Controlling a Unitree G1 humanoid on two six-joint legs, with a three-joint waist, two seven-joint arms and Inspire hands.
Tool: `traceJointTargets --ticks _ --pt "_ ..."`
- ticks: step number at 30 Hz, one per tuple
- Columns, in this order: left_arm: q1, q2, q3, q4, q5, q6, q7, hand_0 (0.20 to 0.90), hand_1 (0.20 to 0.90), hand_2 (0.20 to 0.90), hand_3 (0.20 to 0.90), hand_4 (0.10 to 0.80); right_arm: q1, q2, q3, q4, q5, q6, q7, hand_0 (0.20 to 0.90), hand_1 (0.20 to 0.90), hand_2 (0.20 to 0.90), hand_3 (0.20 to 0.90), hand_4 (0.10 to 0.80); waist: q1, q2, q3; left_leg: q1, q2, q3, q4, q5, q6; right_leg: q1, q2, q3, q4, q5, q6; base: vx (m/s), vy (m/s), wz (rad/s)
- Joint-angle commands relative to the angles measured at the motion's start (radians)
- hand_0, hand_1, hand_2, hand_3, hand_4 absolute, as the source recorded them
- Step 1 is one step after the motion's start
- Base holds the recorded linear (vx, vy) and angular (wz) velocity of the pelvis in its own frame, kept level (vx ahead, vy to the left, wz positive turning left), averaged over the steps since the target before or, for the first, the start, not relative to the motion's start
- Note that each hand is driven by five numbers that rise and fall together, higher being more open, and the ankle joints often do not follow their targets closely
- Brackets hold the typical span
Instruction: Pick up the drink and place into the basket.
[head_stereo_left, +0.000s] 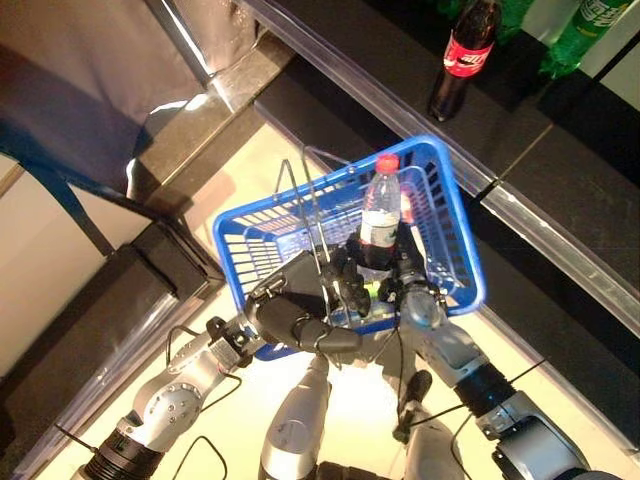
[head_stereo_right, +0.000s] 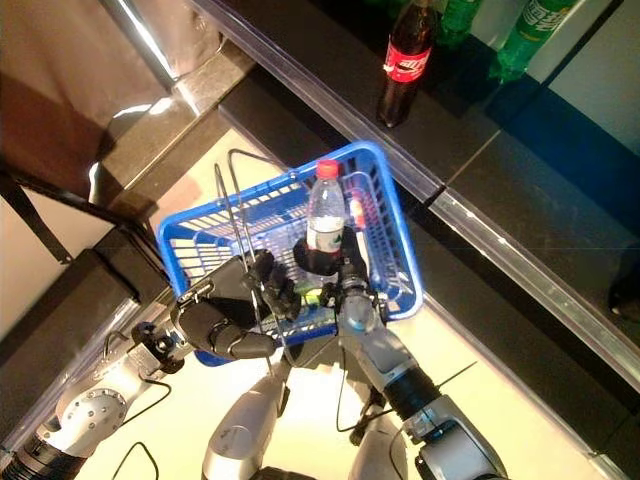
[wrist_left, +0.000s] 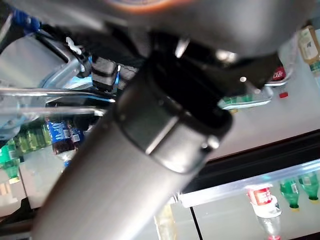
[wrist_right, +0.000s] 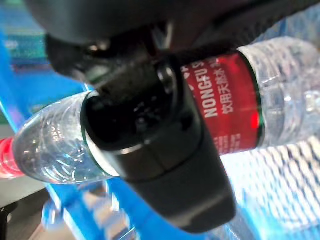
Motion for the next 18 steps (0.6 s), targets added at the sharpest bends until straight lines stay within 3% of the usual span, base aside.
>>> traceJointTargets --ticks 1,6,10,18 --pt "-0.080 -0.109 0.062 -0.335 -0.090 -0.123 -0.252 0.300 0.300 0.300 0.200 0.100 -0.036 0.112 0.007 -0.057 0.013 -0.171 -0.003 0.300 0.300 0.300 0.200 0.100 0.017 0.003 -0.150 -0.023 -0.050 0.006 0.055 -0.028 0.083 -0.011 0.018 -0.023 0.029 0.014 -0.119 -0.052 -0.039 0.06" --pt "-0.105 -0.123 0.057 -0.342 -0.073 -0.104 -0.253 0.300 0.300 0.300 0.200 0.100 -0.036 0.149 0.013 0.006 0.138 -0.176 0.052 0.300 0.300 0.300 0.200 0.100 0.018 0.007 -0.133 -0.036 -0.049 0.008 0.060 -0.025 0.083 -0.029 0.019 -0.019 0.039 0.016 -0.122 -0.014 -0.010 0.02" --pt "-0.128 -0.137 0.049 -0.343 -0.058 -0.092 -0.237 0.300 0.300 0.300 0.200 0.100 -0.029 0.203 0.007 0.080 0.369 -0.226 0.130 0.300 0.300 0.300 0.200 0.100 0.017 0.010 -0.117 -0.050 -0.048 0.011 0.067 -0.022 0.081 -0.046 0.021 -0.016 0.051 0.018 -0.125 0.000 0.000 0.00" --pt "-0.154 -0.122 0.058 -0.355 -0.075 -0.065 -0.217 0.300 0.300 0.300 0.200 0.100 -0.072 0.226 0.006 0.184 0.571 -0.167 0.231 0.300 0.300 0.300 0.200 0.100 0.039 0.015 -0.097 -0.071 -0.055 0.003 0.082 -0.023 0.082 -0.064 0.017 -0.026 0.070 0.016 -0.125 0.003 -0.014 0.00"
